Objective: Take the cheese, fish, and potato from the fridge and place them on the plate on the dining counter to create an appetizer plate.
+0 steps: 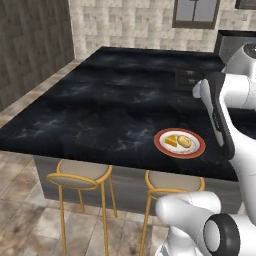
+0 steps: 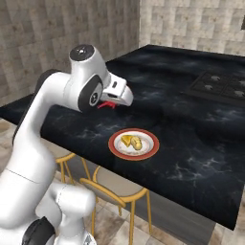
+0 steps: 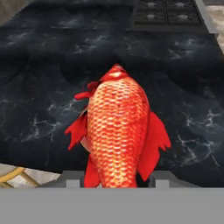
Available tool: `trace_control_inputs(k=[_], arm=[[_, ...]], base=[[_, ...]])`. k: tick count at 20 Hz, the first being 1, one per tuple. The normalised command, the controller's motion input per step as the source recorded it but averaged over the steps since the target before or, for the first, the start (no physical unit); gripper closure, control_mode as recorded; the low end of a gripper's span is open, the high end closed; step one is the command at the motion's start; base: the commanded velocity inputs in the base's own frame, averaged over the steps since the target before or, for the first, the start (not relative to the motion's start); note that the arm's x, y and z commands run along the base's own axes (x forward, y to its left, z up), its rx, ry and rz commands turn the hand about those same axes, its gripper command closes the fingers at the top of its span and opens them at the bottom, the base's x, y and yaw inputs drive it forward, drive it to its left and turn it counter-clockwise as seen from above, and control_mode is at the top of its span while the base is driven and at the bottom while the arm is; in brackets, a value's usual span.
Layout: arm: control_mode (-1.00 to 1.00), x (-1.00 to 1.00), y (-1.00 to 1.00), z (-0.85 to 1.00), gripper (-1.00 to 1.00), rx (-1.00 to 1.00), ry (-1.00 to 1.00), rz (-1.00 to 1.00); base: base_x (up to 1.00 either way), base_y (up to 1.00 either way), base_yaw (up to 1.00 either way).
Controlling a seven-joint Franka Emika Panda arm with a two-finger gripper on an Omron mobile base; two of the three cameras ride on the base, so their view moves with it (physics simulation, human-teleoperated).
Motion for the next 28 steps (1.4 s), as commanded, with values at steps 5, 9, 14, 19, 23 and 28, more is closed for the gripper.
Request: trace_control_inputs(k=[5, 9, 14, 19, 23, 28], arm=[[-1.0, 0.5, -0.1, -0.43, 1.0, 0.02, 0.04, 0.3], [-1.0, 0.27, -0.19, -0.42, 1.0, 0.01, 0.1, 0.24], [-1.0, 0.2, -0.2, -0.31, 1.0, 0.0, 0.18, 0.11], [-1.0, 0.1, -0.21, -0.03, 1.0, 0.0, 0.02, 0.0], [-1.0, 0.05, -0.38, -0.27, 1.0, 0.0, 0.05, 0.0], [-1.0, 0.2, -0.28, -0.51, 1.0, 0.0, 0.07, 0.0]], base=[[0.0, 0.0, 0.0], [0.0, 0.0, 0.0], [0.0, 0.0, 0.0], [0.0, 0.0, 0.0], [0.0, 0.0, 0.0], [0.0, 0.0, 0.0]])
